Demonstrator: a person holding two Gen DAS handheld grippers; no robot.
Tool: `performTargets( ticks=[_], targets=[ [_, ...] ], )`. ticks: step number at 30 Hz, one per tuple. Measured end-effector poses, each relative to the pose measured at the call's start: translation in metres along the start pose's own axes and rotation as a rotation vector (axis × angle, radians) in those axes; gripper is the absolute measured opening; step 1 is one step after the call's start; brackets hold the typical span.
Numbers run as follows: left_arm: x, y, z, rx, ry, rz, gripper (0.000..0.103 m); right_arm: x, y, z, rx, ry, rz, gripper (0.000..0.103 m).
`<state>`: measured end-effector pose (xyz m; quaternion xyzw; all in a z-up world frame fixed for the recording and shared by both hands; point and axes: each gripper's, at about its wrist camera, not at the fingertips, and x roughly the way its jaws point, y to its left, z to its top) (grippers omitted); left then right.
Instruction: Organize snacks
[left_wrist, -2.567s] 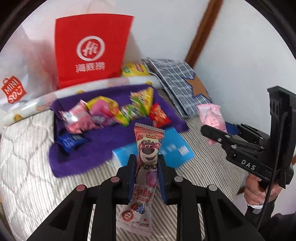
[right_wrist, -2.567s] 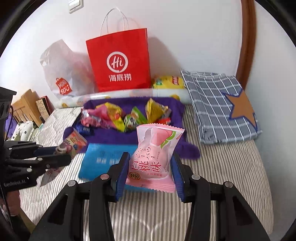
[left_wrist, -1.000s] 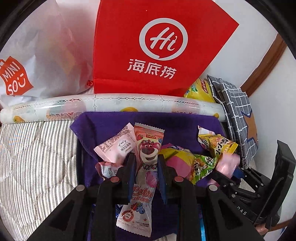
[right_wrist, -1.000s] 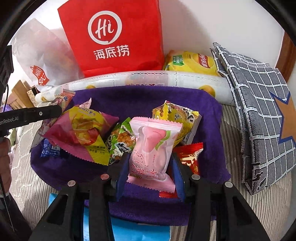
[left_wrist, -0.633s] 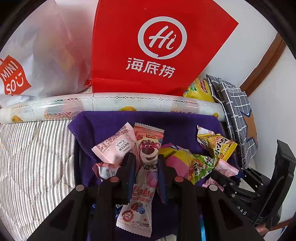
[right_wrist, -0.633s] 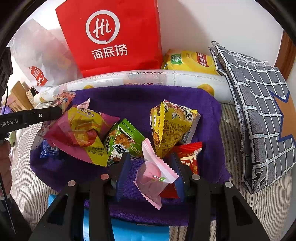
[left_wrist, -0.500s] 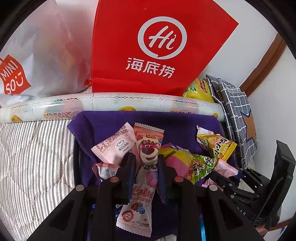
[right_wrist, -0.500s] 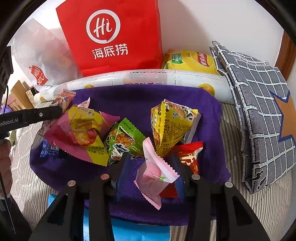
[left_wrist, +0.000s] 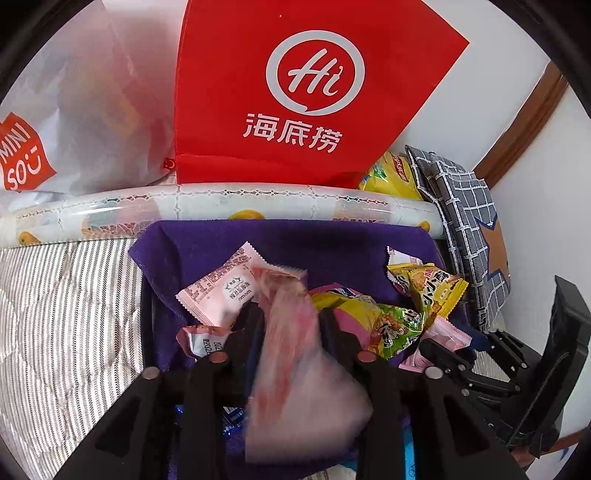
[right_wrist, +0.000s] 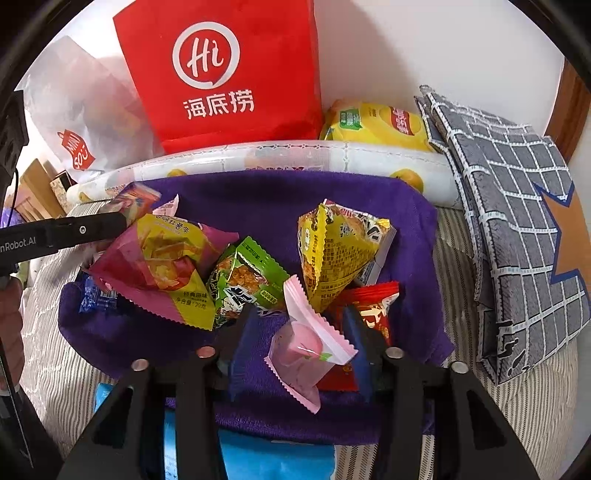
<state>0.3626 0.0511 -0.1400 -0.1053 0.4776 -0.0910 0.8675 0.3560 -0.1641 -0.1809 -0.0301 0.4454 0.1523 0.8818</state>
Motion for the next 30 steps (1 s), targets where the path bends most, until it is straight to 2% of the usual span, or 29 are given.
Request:
performTargets(
  ticks=[5,9,13,21,30],
  targets=[
    [-0.007,-0.003,0.0,0.011,-0.006,-0.003,0.043,-0.006,-0.001,0.0,0.018,-0.009,-0.008,0.053],
    [-0.017,-0.006,0.001,0.027,-0.022,0.013,0.059,-0.012,0.0,-0.001,0.034,-0.009,-0.012,0.053],
    [-0.028,-0.011,0.0,0.039,-0.035,0.027,0.067,-0.025,0.001,-0.002,0.048,-0.025,-0.023,0.053],
    [-0.045,-0.031,-0.009,0.085,-0.029,0.044,0.072,-0.055,0.004,-0.005,0.094,-0.052,-0.043,0.054],
    [-0.081,-0.051,-0.052,0.101,-0.037,0.063,0.072,-0.112,0.005,-0.023,0.134,-0.095,-0.084,0.055]
  ],
)
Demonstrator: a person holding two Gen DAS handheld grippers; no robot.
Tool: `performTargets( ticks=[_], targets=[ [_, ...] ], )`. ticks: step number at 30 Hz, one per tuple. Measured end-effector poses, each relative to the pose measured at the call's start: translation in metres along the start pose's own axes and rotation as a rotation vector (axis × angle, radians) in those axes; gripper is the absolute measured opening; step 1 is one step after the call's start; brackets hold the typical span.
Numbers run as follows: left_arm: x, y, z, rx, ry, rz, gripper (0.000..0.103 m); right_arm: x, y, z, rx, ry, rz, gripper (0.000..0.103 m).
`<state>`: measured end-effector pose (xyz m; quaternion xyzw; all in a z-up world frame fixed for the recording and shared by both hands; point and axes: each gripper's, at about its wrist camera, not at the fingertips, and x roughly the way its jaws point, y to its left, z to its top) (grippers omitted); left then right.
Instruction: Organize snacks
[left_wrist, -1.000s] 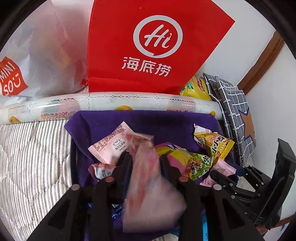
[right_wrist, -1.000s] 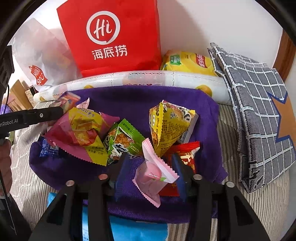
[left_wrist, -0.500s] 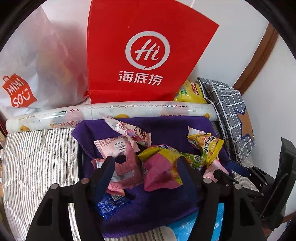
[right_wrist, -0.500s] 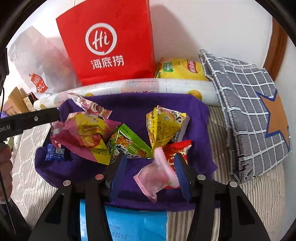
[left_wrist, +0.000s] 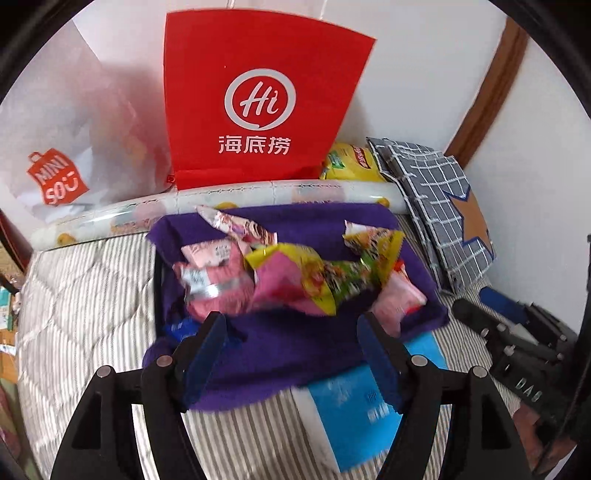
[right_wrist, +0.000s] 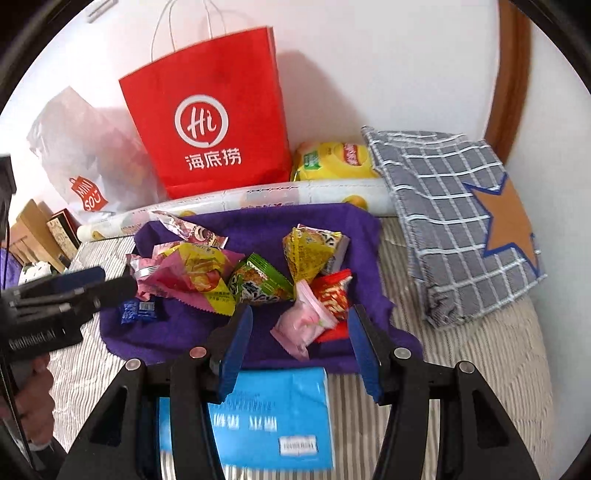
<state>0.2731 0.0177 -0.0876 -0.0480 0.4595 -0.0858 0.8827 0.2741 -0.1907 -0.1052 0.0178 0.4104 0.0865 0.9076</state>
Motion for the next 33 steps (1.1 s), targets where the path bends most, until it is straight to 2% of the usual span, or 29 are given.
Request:
performTargets(
  ticks=[11,19,27,33],
  targets=[
    [-0.096,-0.036,-0.062,0.046,-0.142,0.056,0.088,-0.092,-0.008,-0.053,0.044,-0.097,-0.016,0.068],
    [-0.146,-0.059,-0.102,0.05,-0.217,0.076,0.094,-0.143,-0.016,-0.099,0.051,-0.127,-0.028,0.071],
    [-0.177,-0.078,-0.137,0.061,-0.27,0.102,0.096,-0.187,-0.017,-0.134,0.038,-0.221,-0.061,0.097],
    [-0.194,-0.086,-0.161,0.063,-0.298,0.122,0.097,-0.204,-0.021,-0.156,0.045,-0.233,-0.081,0.099]
  ],
)
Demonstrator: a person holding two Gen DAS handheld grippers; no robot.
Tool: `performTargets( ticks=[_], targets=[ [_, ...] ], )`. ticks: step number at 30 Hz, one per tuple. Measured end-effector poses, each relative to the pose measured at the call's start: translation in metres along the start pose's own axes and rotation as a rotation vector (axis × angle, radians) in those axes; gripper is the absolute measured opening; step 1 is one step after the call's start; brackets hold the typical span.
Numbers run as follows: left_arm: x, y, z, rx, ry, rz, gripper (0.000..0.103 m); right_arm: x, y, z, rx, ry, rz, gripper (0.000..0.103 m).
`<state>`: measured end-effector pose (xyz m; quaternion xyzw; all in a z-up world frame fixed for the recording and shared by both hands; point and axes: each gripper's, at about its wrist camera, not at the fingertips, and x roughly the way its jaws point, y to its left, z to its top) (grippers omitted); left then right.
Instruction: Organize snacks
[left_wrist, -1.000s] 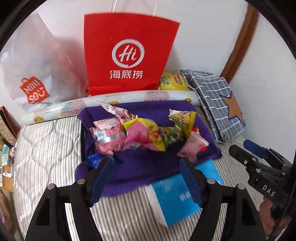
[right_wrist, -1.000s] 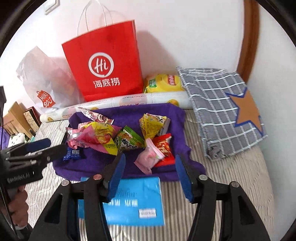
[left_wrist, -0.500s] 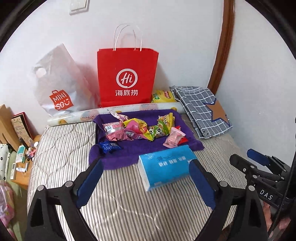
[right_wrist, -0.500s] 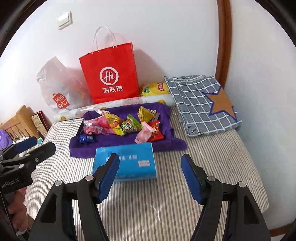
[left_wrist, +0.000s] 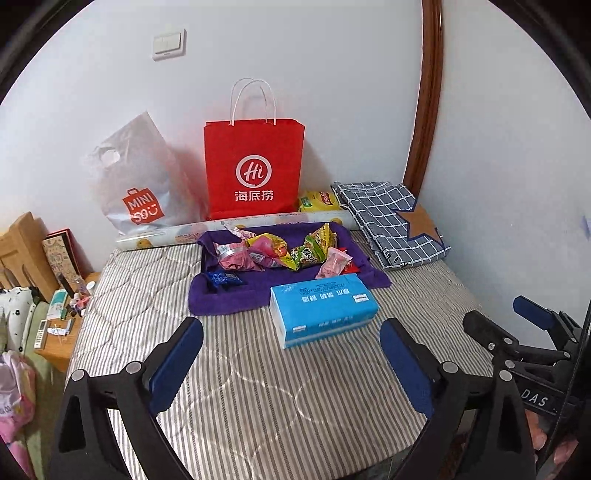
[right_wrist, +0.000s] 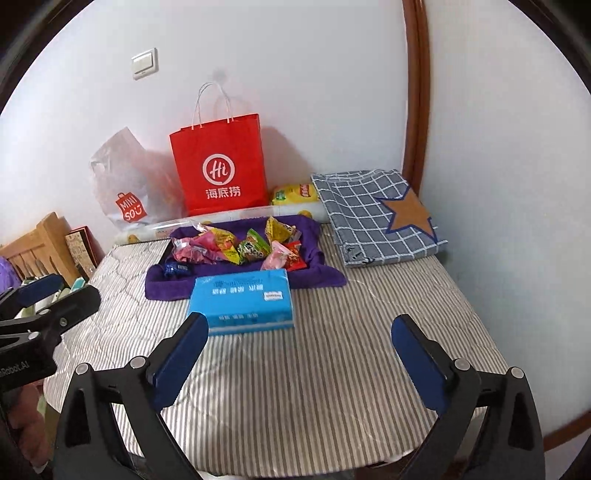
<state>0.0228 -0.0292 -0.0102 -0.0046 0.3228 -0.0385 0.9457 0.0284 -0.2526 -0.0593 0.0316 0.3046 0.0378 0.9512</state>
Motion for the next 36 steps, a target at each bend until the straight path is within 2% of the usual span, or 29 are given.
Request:
performTargets(
  ticks=[15,36],
  targets=[
    [-0.02,-0.011,-0.013,0.018,-0.027,0.015,0.098,-0.029,-0.009,-0.014,0.016,-0.042,-0.007,0.099],
    [-0.021,-0.012,-0.015,0.017,-0.018,0.016,0.098,-0.038,-0.005,-0.017,-0.001,-0.064,-0.001,0.099]
  ],
)
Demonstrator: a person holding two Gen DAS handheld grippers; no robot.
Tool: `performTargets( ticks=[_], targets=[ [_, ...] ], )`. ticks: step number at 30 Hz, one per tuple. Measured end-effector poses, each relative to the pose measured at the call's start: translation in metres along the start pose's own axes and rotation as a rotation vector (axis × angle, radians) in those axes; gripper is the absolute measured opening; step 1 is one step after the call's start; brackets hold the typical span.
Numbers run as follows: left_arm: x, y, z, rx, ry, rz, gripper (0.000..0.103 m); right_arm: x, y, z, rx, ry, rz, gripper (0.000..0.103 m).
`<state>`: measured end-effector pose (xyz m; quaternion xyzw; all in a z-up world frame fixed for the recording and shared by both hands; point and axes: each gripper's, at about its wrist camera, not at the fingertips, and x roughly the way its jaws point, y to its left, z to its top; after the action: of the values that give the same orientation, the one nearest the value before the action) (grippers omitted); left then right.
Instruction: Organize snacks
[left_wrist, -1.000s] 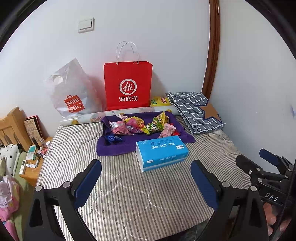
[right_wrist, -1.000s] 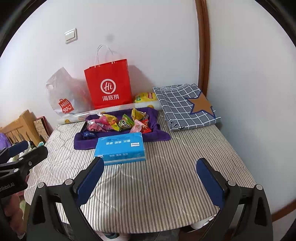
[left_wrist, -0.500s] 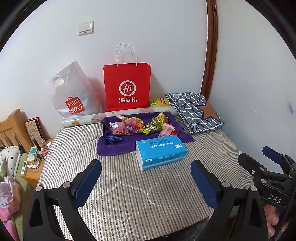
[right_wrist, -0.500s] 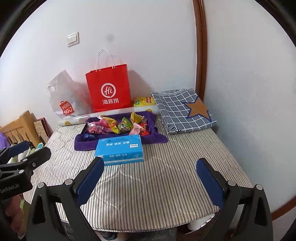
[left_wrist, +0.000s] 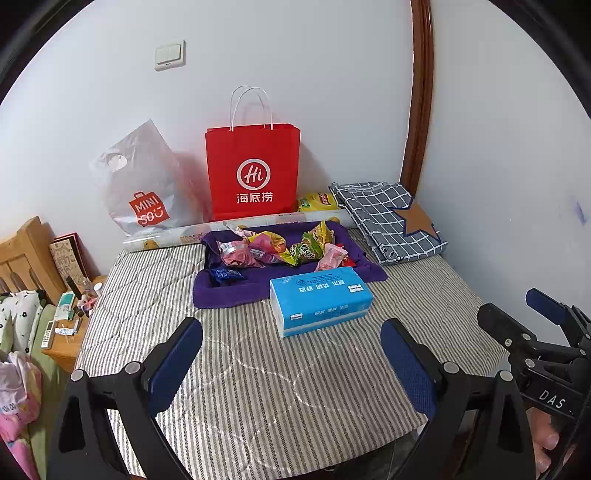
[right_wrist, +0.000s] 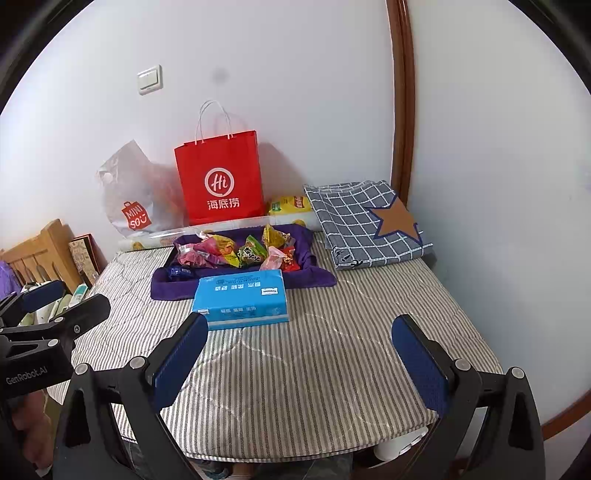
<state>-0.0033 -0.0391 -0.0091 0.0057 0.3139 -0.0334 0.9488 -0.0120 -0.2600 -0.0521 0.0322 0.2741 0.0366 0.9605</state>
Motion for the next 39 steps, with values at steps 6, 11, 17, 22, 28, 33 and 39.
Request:
performTargets(
  ticks=[6,11,17,22,28,33,39],
  targets=[
    [-0.0003,0.0003,0.0004,-0.003,0.002,0.002,0.098,-0.0019,0.0012,0.0,-0.006,-0.007,0.002,0.099],
    [-0.0015,0.0018,0.0003,-0.005,0.003,0.003,0.098,-0.0024,0.0021,-0.0002,-0.008,-0.008,0.005,0.099],
    [-0.0025,0.003,0.0007,-0.006,0.002,0.004,0.098,-0.0031,0.0042,0.0001,-0.012,-0.01,0.007,0.099],
    [-0.0029,0.0058,0.0011,-0.007,0.003,0.003,0.098,-0.0038,0.0055,0.0009,-0.015,-0.012,0.009,0.099],
    [-0.0038,0.0077,0.002,-0.007,0.003,0.003,0.098,-0.0034,0.0054,0.0014,-0.015,-0.012,0.012,0.099],
    [-0.0038,0.0072,0.0019,-0.007,0.004,0.003,0.098,-0.0027,0.0059,0.0016,-0.017,-0.013,0.012,0.099],
    [-0.0041,0.0083,0.0022,-0.008,0.004,0.004,0.098,-0.0022,0.0094,0.0015,-0.022,-0.014,0.015,0.099]
  ],
)
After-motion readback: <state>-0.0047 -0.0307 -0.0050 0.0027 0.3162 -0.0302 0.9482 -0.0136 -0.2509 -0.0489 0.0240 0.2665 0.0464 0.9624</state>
